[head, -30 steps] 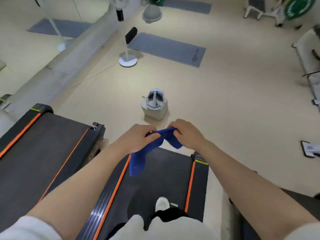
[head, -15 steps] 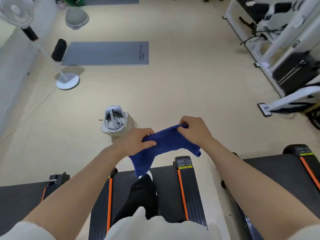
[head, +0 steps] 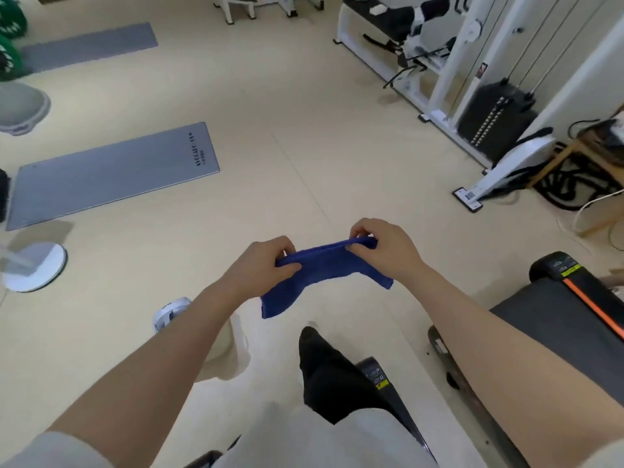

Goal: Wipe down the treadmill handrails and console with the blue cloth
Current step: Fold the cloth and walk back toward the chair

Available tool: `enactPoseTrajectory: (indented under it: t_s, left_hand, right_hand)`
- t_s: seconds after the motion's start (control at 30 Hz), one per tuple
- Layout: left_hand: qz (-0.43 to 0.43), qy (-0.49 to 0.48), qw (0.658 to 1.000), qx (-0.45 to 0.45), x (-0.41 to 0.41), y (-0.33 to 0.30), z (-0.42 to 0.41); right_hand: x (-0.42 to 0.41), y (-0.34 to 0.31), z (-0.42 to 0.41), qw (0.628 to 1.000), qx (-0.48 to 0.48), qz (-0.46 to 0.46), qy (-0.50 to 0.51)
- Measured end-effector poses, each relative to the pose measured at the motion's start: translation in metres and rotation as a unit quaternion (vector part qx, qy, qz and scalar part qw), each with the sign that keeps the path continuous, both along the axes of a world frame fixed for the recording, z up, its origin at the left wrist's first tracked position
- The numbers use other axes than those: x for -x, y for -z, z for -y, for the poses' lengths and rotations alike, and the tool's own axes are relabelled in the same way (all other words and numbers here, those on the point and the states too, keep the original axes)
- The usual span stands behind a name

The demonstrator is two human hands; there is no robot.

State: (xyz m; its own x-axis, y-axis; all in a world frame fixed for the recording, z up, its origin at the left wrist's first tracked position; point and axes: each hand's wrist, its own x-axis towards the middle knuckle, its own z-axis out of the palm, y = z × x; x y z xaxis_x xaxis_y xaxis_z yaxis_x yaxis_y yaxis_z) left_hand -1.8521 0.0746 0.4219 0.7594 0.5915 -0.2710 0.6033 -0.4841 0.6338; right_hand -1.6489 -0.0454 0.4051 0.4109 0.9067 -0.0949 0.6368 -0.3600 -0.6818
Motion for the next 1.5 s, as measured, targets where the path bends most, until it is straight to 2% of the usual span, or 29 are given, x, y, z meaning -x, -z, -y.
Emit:
enactPoseTrajectory:
  t_s: [0.13, 0.23, 0.37, 0.47, 0.63, 0.73, 0.83, 0.97, 1.1, 1.23, 1.3, 1.4, 1.5]
  left_hand:
    - [0.026, -0.016, 0.999, -0.024, -0.064, 0.054, -0.084]
    - [0.035, 0.001, 0.999, -0.032, -0.127, 0.116, -0.155]
    - [0.077, 0.024, 0.997, 0.001, -0.202, 0.175, -0.225]
    - [0.081, 0.017, 0.996, 0.025, -0.236, 0.175, -0.258]
    - [0.088, 0.026, 0.994, 0.059, -0.315, 0.180, -0.336]
    - [0.094, 0.059, 0.988, 0.107, -0.359, 0.190, -0.377]
    - [0.091, 0.112, 0.979, 0.146, -0.405, 0.192, -0.416]
    - [0.123, 0.142, 0.965, 0.180, -0.472, 0.190, -0.463]
    - [0.112, 0.183, 0.950, 0.226, -0.531, 0.194, -0.481]
    - [0.104, 0.217, 0.932, 0.270, -0.594, 0.201, -0.486]
    - [0.100, 0.226, 0.929, 0.274, -0.629, 0.203, -0.484]
    - [0.090, 0.252, 0.918, 0.293, -0.690, 0.206, -0.477]
    - [0.087, 0.297, 0.918, 0.250, -0.764, 0.205, -0.462]
  right_hand:
    - [-0.058, 0.053, -0.073, 0.999, -0.018, 0.046, 0.015]
    - [-0.117, 0.119, -0.134, 0.997, -0.018, 0.055, 0.051]
    - [-0.172, 0.184, -0.199, 0.988, -0.045, -0.054, 0.139]
    - [-0.198, 0.183, -0.234, 0.976, -0.016, -0.100, 0.191]
    - [-0.255, 0.177, -0.304, 0.962, -0.017, -0.086, 0.260]
    - [-0.281, 0.190, -0.342, 0.930, -0.035, -0.136, 0.338]
    - [-0.302, 0.197, -0.383, 0.879, -0.070, -0.246, 0.402]
    - [-0.333, 0.193, -0.434, 0.818, -0.131, -0.356, 0.432]
    - [-0.371, 0.189, -0.461, 0.722, -0.218, -0.458, 0.470]
    - [-0.430, 0.189, -0.472, 0.656, -0.269, -0.503, 0.494]
    - [-0.462, 0.189, -0.473, 0.639, -0.272, -0.501, 0.517]
    - [-0.521, 0.188, -0.464, 0.642, -0.258, -0.486, 0.533]
    - [-0.593, 0.180, -0.447, 0.647, -0.254, -0.470, 0.543]
